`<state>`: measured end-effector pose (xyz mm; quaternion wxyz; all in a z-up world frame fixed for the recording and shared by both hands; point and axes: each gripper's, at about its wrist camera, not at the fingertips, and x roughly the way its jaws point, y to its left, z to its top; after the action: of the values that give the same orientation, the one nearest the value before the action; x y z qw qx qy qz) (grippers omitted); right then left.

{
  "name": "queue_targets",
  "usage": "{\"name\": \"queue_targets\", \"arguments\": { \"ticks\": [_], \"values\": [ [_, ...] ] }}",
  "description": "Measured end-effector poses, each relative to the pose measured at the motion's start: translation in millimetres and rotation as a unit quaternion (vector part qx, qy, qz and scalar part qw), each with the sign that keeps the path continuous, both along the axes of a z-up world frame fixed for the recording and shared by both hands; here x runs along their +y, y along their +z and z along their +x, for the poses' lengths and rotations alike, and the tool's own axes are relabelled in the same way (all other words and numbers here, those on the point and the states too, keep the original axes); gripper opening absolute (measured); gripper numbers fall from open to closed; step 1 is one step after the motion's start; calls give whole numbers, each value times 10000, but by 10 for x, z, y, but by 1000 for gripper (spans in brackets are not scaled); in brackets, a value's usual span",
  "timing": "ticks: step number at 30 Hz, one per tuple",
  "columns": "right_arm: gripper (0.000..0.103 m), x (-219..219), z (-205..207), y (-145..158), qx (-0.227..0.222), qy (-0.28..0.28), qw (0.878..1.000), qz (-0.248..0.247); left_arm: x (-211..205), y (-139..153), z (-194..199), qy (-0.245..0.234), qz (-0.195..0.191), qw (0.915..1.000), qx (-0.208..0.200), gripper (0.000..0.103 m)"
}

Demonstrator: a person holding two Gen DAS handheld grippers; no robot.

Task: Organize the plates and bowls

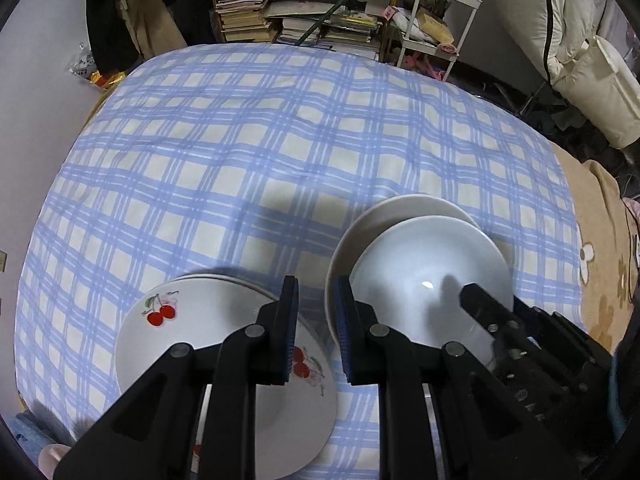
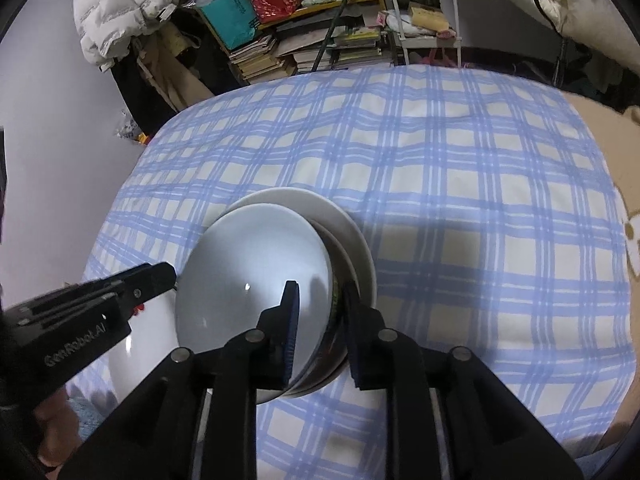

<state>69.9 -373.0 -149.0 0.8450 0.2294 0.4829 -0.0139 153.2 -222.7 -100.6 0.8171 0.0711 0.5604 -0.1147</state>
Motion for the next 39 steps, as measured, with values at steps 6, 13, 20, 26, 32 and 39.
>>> {"name": "queue_targets", "arguments": {
  "ticks": [6, 13, 20, 26, 32, 39],
  "values": [
    [30, -212, -107, 98, -309, -337, 9978, 479, 57, 18, 14, 53, 148, 9999, -27, 19],
    [50, -554, -200, 42, -139, -1045, 9916, 744, 120, 27, 43, 26, 322, 9995, -56, 21],
    [61, -725, -205, -192, 524, -1338, 9859, 853, 164, -35, 78, 21, 108, 9999, -15, 32],
    [74, -611, -124, -254, 659, -1112, 9894, 668, 149, -100, 89, 49, 142, 9999, -17, 44],
    [75, -640, -124, -307, 730, -1131, 9883, 713, 151, -193, 128, 97, 240, 9996, 71, 45],
    [79, -631, -112, -327, 734, -1133, 9890, 610, 215, -305, 204, 270, 56, 9992, 291, 45]
  ]
}}
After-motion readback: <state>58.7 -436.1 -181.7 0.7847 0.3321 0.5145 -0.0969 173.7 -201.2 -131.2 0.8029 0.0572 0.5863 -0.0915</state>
